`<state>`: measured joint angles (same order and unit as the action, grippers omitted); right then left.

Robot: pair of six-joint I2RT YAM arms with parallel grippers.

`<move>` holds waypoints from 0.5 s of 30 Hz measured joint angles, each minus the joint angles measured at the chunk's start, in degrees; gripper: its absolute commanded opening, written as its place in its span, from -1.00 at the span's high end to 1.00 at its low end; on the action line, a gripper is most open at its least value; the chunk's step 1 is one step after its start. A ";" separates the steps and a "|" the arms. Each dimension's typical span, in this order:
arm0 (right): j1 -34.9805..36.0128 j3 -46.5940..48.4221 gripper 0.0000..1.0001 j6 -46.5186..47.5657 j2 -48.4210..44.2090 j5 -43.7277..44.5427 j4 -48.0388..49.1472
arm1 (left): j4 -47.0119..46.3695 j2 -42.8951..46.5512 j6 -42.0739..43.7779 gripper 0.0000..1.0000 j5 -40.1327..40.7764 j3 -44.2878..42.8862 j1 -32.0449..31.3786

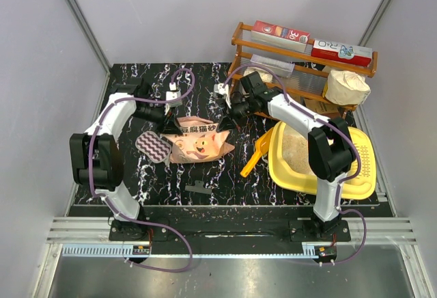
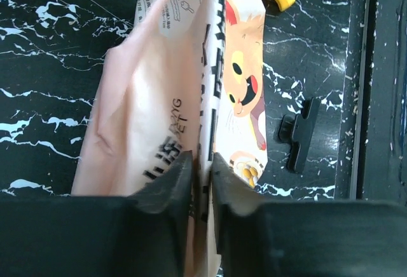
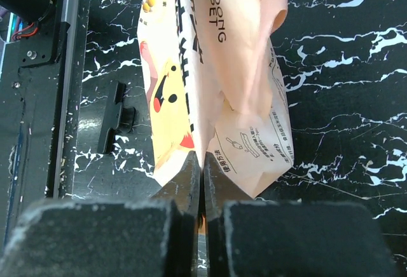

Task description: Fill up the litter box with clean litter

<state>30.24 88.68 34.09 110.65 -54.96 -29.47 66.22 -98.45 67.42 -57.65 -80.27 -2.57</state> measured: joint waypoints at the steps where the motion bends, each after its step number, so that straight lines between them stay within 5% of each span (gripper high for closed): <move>1: -0.07 0.00 1.00 -0.22 0.00 -0.02 -0.22 | -0.74 0.50 -0.22 0.27 0.07 0.37 -0.09; 8: -0.70 0.00 1.00 -1.73 0.00 -0.04 -0.42 | -15.08 5.86 -8.39 0.14 0.20 5.38 -6.91; 15: -0.72 0.02 1.00 -2.73 0.00 0.09 -0.39 | -28.72 0.92 -17.07 0.16 0.22 3.26 -13.60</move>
<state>29.52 88.71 31.35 110.65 -54.87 -29.87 37.50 -97.54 50.35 -57.43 -77.01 -16.16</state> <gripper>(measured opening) 0.018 0.427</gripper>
